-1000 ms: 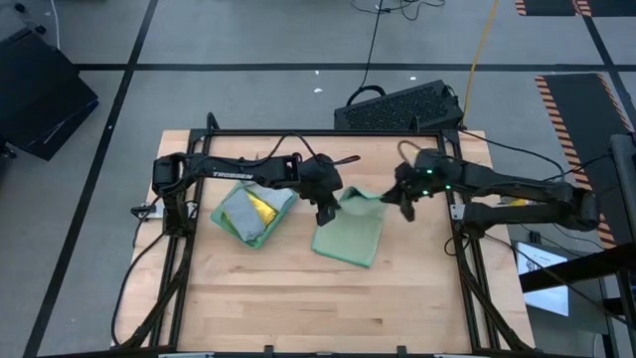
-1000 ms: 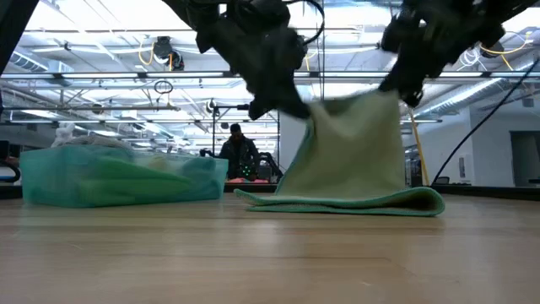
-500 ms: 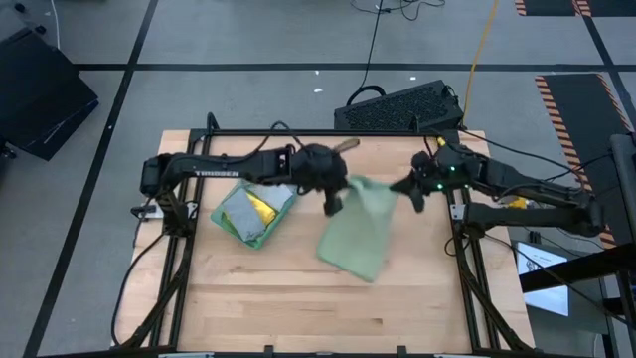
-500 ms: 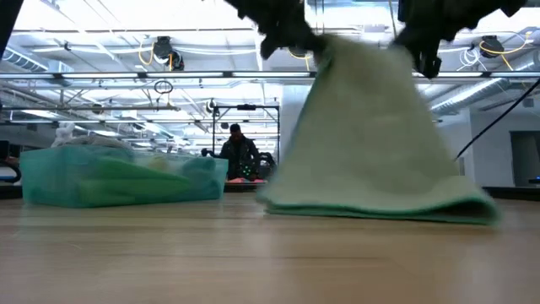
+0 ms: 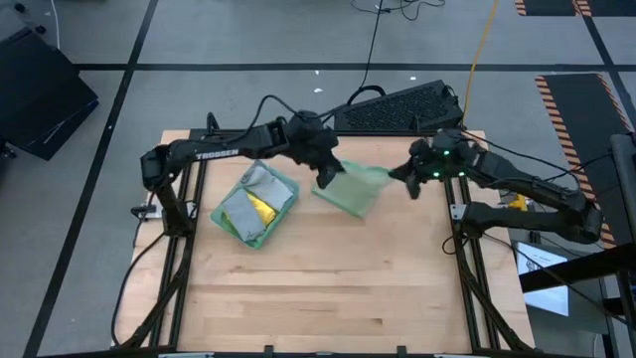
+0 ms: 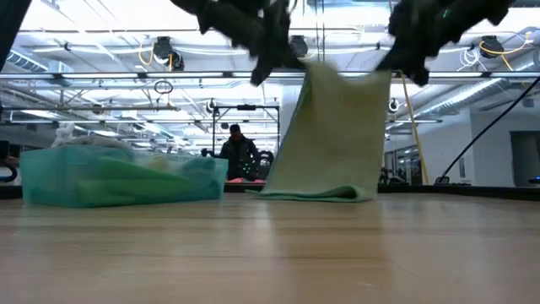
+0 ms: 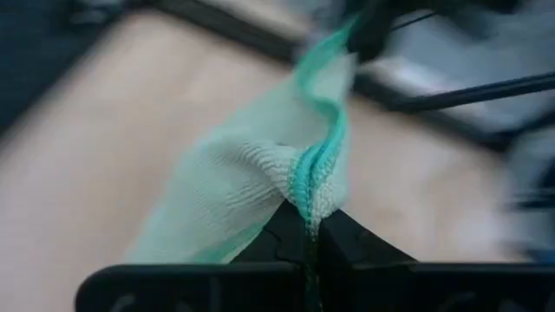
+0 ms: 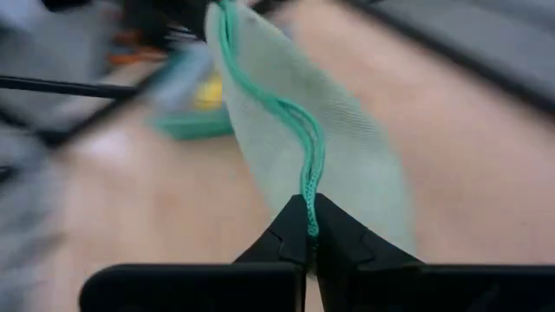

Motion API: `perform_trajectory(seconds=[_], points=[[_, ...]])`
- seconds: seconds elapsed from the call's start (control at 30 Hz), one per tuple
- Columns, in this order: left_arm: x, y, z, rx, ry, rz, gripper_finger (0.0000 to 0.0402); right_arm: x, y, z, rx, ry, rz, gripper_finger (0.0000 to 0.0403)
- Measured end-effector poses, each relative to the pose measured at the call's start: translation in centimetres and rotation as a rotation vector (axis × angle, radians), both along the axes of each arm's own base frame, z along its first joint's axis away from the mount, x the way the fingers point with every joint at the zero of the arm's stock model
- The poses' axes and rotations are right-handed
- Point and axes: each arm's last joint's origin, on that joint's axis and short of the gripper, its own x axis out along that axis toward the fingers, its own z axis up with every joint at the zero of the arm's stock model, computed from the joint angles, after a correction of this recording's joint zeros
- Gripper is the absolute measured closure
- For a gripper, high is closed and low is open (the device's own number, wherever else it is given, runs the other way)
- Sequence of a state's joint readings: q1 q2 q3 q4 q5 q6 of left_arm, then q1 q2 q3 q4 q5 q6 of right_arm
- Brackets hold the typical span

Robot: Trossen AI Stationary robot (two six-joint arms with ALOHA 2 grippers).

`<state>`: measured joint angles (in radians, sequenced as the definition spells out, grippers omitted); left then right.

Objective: Fold microfiber towels
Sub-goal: Fold the light green microfiber cloth

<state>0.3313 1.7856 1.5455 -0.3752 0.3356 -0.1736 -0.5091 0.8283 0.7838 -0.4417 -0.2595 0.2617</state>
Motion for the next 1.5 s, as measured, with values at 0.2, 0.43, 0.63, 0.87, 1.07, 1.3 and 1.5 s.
perform_trajectory(seconds=[0.2,0.43,0.63,0.87,1.07,1.3,1.5], points=[[-0.1,-7.3,6.0,-0.227,-0.264,-0.317,0.0395,-2.3,2.7,6.4,0.363,-0.167,0.198,0.0402],[-0.9,-10.5,9.7,-0.125,-0.402,-0.291,0.0392,-3.7,4.2,11.8,0.388,-0.268,0.196,0.0402],[0.1,-5.9,4.7,0.064,-0.113,-0.076,0.0391,-1.8,2.1,7.0,0.147,-0.032,0.091,0.0402],[1.6,0.0,-2.5,0.099,0.164,-0.009,0.0396,0.9,-1.5,-2.6,0.077,0.075,0.052,0.0402],[2.0,2.4,-5.5,0.096,0.232,0.015,0.0388,1.3,-3.5,-5.8,0.081,0.071,-0.015,0.0402],[1.5,1.2,-4.2,0.070,0.222,-0.025,0.0386,0.9,-2.7,-4.5,0.156,-0.024,0.075,0.0402],[1.5,-1.6,-4.6,0.066,0.310,-0.108,0.0395,0.9,-1.4,-5.0,0.202,-0.025,0.113,0.0402]])
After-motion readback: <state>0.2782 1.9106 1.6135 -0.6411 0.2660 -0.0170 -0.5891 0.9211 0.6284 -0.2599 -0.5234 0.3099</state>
